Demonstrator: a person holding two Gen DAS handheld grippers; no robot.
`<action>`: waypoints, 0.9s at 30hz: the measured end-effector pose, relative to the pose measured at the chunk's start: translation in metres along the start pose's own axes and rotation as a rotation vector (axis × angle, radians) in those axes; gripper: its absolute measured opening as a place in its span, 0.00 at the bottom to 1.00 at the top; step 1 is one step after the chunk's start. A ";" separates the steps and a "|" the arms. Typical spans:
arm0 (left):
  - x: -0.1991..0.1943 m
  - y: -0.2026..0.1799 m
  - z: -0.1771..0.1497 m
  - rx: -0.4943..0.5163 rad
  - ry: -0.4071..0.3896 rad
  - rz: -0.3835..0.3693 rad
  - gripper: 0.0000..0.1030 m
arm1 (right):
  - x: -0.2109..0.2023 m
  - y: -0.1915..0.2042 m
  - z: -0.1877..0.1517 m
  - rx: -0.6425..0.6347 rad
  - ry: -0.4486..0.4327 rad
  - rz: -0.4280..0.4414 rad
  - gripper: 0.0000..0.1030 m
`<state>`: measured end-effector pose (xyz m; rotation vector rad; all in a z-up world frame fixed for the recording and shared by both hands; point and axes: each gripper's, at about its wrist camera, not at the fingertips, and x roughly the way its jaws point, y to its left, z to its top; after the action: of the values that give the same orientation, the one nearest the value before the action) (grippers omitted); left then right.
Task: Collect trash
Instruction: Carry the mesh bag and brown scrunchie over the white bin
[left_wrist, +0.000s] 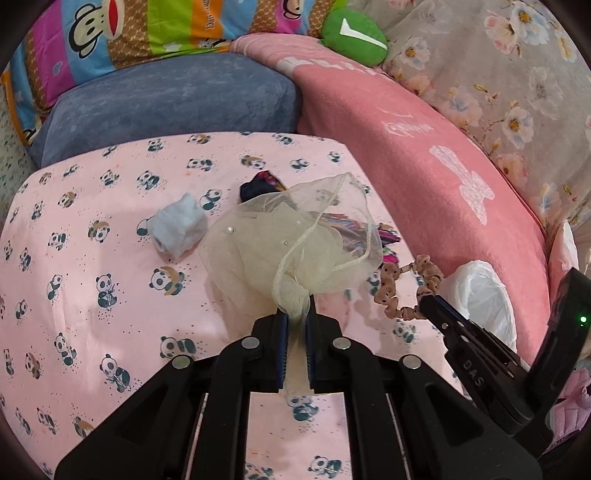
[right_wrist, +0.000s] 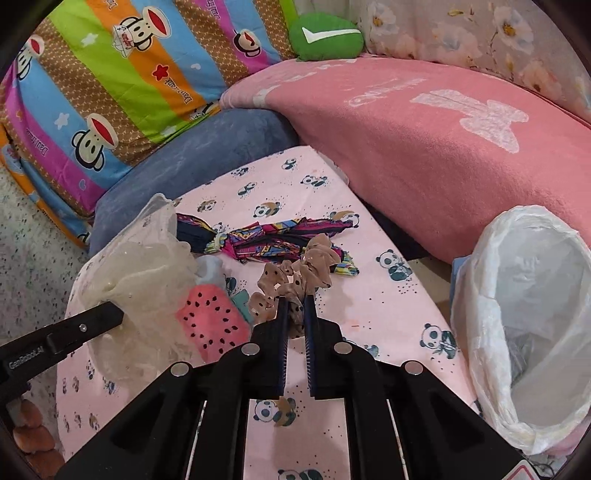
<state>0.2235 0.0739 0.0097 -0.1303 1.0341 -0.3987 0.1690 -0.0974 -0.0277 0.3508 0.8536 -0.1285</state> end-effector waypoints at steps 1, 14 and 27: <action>-0.004 -0.006 0.000 0.009 -0.006 -0.003 0.07 | -0.010 -0.002 0.000 0.000 -0.014 0.002 0.08; -0.029 -0.092 -0.014 0.130 -0.048 -0.044 0.07 | -0.089 -0.051 -0.001 0.066 -0.143 0.003 0.08; -0.026 -0.174 -0.030 0.257 -0.036 -0.091 0.07 | -0.135 -0.122 -0.015 0.168 -0.212 -0.043 0.08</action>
<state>0.1410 -0.0742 0.0665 0.0463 0.9355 -0.6063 0.0392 -0.2097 0.0348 0.4680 0.6425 -0.2738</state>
